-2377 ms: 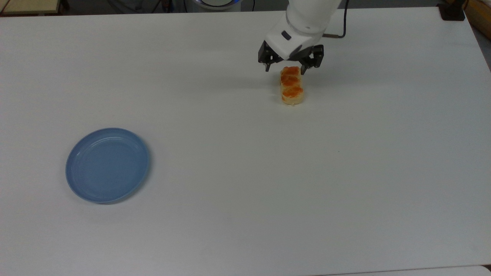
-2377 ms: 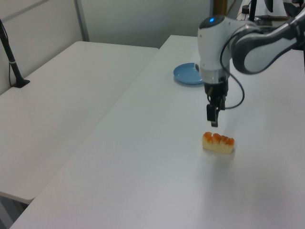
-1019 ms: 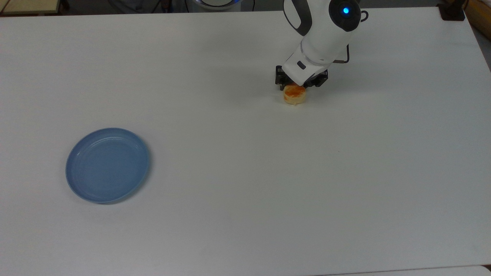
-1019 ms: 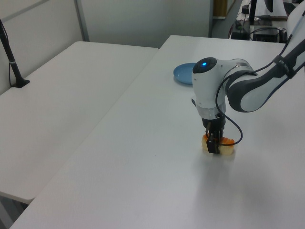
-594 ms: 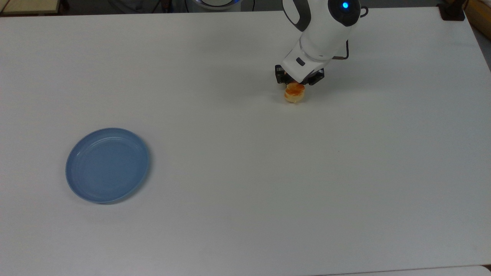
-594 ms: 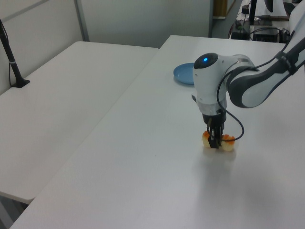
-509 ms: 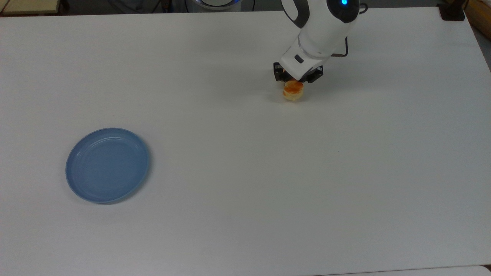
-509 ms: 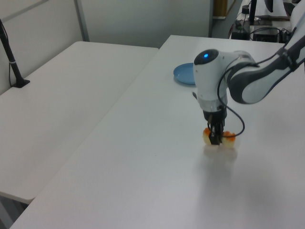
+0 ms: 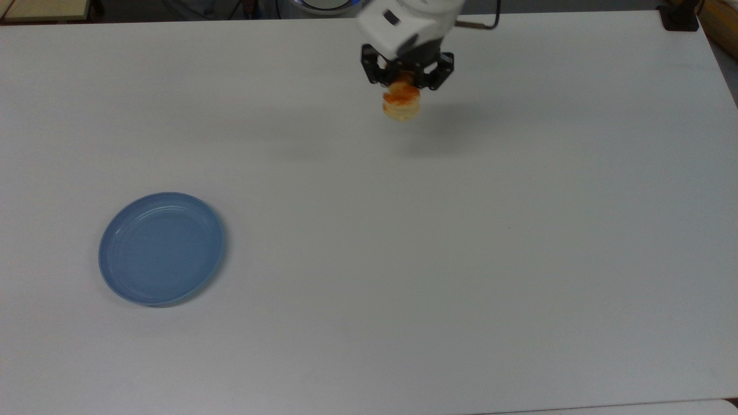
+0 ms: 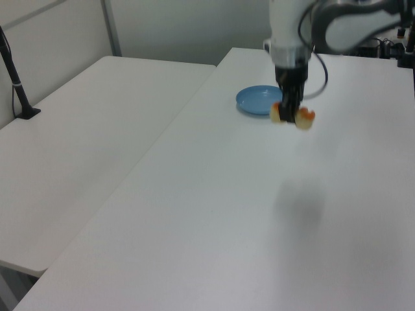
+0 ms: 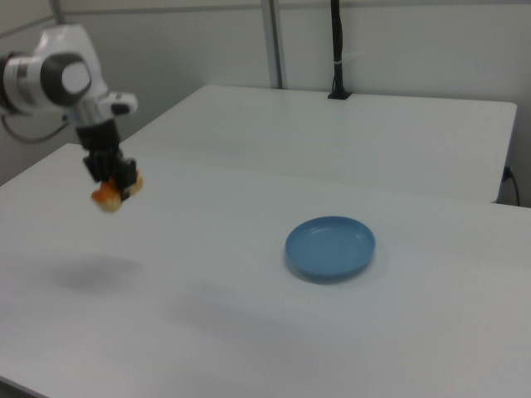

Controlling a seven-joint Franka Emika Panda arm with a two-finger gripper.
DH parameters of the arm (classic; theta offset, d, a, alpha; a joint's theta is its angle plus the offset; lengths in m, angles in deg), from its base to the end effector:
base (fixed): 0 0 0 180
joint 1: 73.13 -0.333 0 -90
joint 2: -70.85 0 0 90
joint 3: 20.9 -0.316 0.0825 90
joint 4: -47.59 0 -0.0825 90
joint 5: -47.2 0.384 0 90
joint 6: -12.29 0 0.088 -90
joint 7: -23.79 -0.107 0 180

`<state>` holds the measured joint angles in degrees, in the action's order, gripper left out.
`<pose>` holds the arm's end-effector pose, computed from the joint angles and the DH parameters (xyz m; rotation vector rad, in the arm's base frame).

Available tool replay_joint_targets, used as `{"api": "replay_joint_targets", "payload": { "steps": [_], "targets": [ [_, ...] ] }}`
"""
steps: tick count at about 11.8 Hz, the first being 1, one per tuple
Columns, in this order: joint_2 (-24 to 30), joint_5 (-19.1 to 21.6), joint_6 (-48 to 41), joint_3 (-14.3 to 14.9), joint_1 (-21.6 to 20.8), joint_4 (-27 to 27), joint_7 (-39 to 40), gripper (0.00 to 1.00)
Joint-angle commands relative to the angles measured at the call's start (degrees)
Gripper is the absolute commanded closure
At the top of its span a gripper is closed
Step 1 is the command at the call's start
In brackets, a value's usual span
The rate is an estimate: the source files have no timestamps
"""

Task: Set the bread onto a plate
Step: 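Lift the bread roll and carry it over the blue plate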

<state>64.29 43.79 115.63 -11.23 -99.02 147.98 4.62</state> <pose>0.5672 0.1637 0.4933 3.0489 -0.0541 -0.0538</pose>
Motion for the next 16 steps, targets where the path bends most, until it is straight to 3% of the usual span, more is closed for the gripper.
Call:
{"api": "replay_joint_targets", "payload": {
  "steps": [1, 4, 8, 16],
  "targets": [
    [-1.1, 5.2, -7.8, 7.7, 1.6, -13.2, 6.1, 0.94],
    [-3.1, 6.0, -8.1, 11.6, 6.7, -17.9, 9.8, 0.94],
    [-7.9, 6.0, -3.1, 17.4, 10.0, -18.7, 12.8, 0.94],
    [-19.7, 7.5, 13.6, 18.3, 18.2, -18.2, 12.2, 0.91]
  ]
}}
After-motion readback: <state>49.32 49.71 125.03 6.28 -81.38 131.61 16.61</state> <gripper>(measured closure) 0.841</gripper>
